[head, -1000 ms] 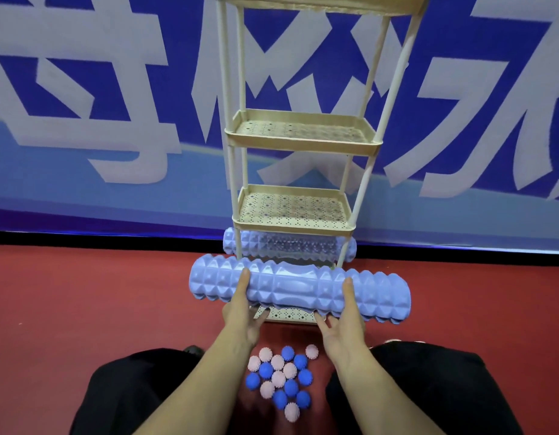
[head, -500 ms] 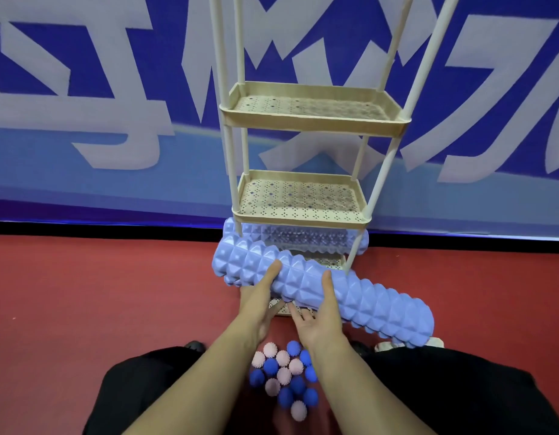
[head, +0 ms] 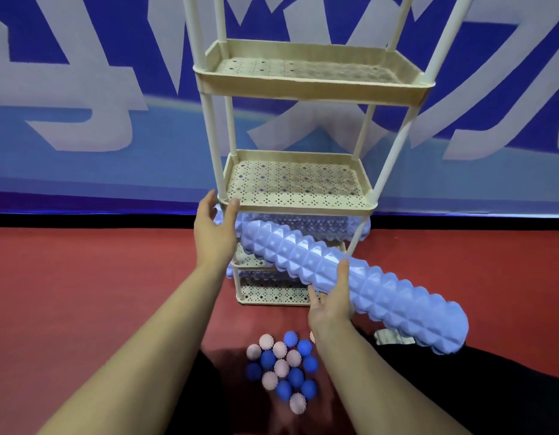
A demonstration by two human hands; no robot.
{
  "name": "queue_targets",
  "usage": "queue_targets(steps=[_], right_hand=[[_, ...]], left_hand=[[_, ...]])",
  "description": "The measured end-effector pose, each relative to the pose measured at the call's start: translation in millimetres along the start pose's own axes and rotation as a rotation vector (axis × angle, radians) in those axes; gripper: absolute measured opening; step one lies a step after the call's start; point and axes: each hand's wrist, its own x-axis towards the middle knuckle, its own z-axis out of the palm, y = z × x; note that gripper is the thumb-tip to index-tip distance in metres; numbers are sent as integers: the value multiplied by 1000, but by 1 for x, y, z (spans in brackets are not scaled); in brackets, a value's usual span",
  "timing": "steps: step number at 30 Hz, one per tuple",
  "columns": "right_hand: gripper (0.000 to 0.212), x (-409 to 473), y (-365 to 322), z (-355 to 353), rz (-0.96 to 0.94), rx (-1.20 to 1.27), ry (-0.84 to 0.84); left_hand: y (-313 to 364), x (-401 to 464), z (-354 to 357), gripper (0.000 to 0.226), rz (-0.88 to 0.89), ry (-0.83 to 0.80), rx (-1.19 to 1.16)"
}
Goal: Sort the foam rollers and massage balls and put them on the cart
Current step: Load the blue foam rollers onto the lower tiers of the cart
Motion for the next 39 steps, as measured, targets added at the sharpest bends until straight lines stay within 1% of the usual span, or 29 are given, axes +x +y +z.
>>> queue_targets(steps=[4,7,10,13,16,19,21,25,29,33,34,36,37,39], right_hand=[[51,14,9,18,-7,-2,-12],[55,23,18,31,12,-10,-37],[56,32,26,42,25,8,-17],[60,37,35,52,39,26,-43],[54,40,48,69,60,34,-80],[66,40,62,87,108,-3,-90],[67,41,72,98,129,-26,-92],[56,41,88,118,153,-57,-76],[36,38,107,130,202,-91,-101],[36,36,122,138,234,-195,-156],[30,37,123,140,232,-211,-147],[9,42,124,144,187,-229,-115],[5,43,123,147,152,-250,-100],[10,44,121,152,114,-296,-95]], left_hand=[[-2,22,0,48,117,-4,51],[-6,36,0,43,121,36,85],[-7,49,3,28,118,60,145],[-6,58,7,18,110,111,179],[-6,62,8,16,98,151,193],[-6,61,7,16,95,162,191],[-6,60,6,16,94,160,187],[-6,59,5,17,96,143,176],[-8,59,6,11,102,120,154],[-10,61,5,13,124,107,154],[-10,62,5,13,130,106,154],[-11,63,4,12,146,106,155],[-11,63,5,11,149,106,151],[-11,62,6,11,141,103,138]])
